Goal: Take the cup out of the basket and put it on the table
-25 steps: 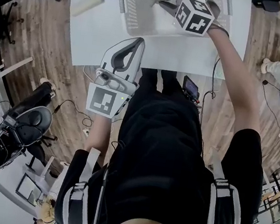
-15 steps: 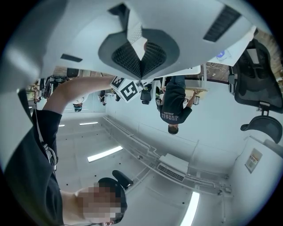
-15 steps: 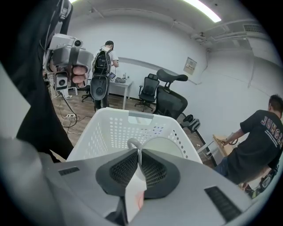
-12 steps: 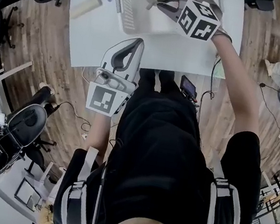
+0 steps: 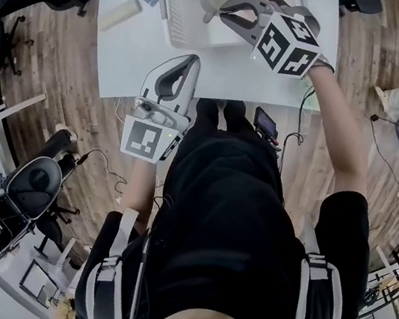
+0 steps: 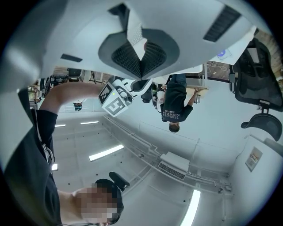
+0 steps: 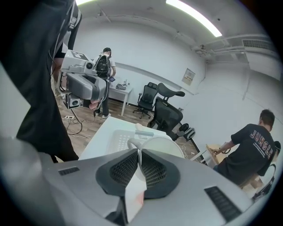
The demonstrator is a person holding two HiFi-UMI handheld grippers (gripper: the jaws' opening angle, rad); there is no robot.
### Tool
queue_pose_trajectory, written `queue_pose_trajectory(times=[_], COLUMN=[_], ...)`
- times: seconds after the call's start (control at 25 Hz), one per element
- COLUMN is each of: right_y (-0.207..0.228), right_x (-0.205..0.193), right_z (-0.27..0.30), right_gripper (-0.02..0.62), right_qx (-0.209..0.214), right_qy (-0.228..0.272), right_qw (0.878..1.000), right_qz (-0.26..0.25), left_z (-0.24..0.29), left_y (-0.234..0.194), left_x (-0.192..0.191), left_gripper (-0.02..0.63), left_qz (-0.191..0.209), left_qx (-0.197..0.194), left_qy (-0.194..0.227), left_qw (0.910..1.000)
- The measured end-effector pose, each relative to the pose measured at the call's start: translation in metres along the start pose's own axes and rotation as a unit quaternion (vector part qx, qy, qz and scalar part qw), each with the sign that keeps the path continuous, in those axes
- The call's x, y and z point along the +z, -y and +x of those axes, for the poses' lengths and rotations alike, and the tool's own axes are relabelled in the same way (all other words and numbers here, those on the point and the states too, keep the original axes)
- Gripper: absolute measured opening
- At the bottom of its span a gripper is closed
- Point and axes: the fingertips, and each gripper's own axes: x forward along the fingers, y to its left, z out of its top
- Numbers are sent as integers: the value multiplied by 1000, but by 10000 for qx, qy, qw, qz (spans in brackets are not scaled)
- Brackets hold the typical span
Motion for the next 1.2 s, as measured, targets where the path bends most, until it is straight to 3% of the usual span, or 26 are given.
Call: queue_pose_trajectory(times=[0.24, 0.6, 1.2], right_y=[-13, -31, -87], right_x=[22, 35, 23], right_z=[-26, -70, -120], right_gripper=[41, 41, 41], right_qx=[-16, -448, -835], right_qy=[358, 594, 722], right_qw=[9993, 9970, 9895], right_qz=[98, 205, 935], left_z=[-4, -8, -6], left_y=[9, 21, 36], left_x=[2, 8, 6], left_gripper=[20, 20, 19], left_qz=[39, 96, 102], left_qx=[-49, -61, -203], left_qy=[21, 102, 70], left_qw=[10000, 9999, 9997])
